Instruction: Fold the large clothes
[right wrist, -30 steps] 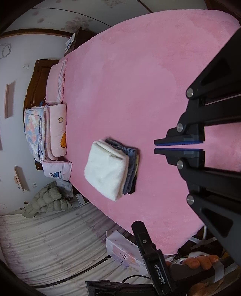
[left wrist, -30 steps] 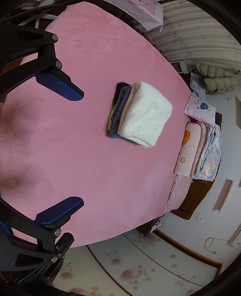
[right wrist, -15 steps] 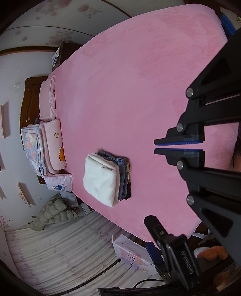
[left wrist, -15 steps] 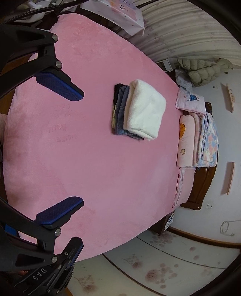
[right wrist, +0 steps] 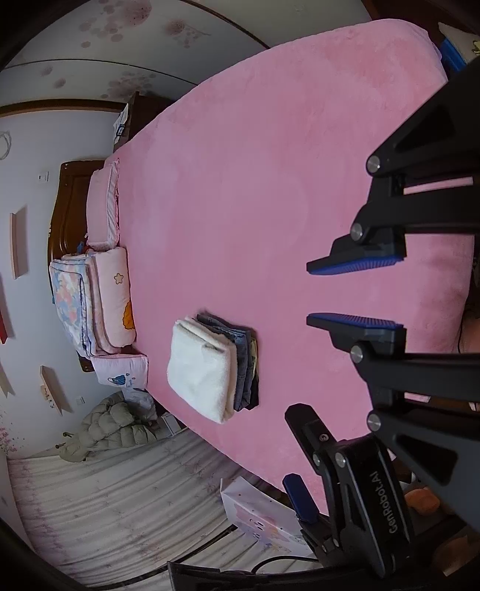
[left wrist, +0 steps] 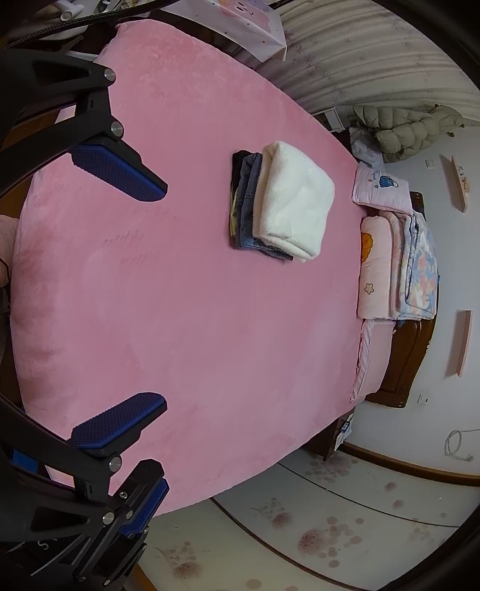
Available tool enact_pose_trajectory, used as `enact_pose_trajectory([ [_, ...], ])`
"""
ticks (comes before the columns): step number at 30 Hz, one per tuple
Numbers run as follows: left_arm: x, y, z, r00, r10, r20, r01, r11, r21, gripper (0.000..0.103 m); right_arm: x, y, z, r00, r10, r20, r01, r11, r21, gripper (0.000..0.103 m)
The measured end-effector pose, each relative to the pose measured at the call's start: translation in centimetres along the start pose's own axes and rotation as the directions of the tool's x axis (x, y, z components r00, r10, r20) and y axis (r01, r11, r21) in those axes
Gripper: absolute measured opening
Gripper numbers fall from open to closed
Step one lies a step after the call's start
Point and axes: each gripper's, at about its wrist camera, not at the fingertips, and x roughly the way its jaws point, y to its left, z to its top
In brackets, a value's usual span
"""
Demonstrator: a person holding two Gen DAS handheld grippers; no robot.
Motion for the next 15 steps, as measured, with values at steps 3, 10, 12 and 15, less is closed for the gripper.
enact_pose_trajectory([
  [3, 0.2, -0.3, -0.1, 1.0, 0.001, -0.004, -0.001, 1.0, 0.011, 0.103, 0.0, -0.3, -0.2, 1.0, -0.001, -0.005, 0.001, 1.0, 0.005, 0.021],
  [10, 0.4, -1.1, -0.2, 1.0, 0.01, -0.015, -0.01, 1.0, 0.03, 0.103, -0.1, -0.4, -0.4, 1.0, -0.009, -0.007, 0.009, 1.0, -0.001, 0.021],
  [12, 0.4, -1.4, -0.4, 1.0, 0.014, -0.018, -0.013, 0.999, 0.035, 0.103, 0.0, -0.2, -0.3, 1.0, -0.01, -0.009, 0.01, 1.0, 0.004, 0.021],
  [15, 0.6, -1.4, -0.5, 0.999, 0.017, -0.029, -0.016, 0.999, 0.039, 0.103, 0.0, -0.3, -0.5, 1.0, -0.013, -0.016, 0.013, 1.0, 0.011, 0.021],
])
